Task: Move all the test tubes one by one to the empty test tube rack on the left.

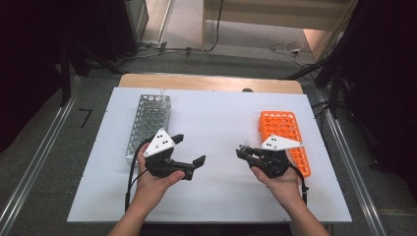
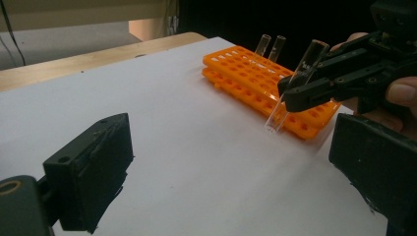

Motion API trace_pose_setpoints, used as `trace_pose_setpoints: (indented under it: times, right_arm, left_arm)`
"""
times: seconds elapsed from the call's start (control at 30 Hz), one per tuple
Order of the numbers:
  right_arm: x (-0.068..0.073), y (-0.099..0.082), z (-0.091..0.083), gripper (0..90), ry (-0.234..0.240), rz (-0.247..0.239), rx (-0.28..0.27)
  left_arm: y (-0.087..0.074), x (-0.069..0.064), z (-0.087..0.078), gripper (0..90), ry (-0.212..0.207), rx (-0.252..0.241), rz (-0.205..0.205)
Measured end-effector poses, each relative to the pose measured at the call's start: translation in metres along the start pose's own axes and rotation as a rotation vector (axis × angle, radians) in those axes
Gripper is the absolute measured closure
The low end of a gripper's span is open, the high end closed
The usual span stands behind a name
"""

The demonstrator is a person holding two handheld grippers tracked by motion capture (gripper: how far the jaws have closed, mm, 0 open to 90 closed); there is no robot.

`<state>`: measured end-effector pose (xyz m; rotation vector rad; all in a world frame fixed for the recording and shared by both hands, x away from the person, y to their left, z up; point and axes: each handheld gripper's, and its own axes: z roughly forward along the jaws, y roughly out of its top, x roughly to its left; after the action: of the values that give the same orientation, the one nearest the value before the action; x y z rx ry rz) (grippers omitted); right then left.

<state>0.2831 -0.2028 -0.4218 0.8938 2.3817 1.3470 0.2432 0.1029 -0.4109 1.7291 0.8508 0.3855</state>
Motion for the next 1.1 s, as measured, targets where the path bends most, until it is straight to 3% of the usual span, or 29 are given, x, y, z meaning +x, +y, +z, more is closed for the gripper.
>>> trace_pose_setpoints:
  times: [0.57, 1.1]
  right_arm:
    - [0.032, 0.001, 0.016, 74.2, 0.075, -0.070, 0.027]
    - [0.051, 0.000, 0.025, 74.2, 0.130, -0.110, 0.046]
  left_arm:
    - [0.000, -0.018, 0.010, 9.3, -0.097, 0.011, 0.005]
    - [-0.002, -0.034, 0.022, 33.2, -0.139, 0.043, 0.022]
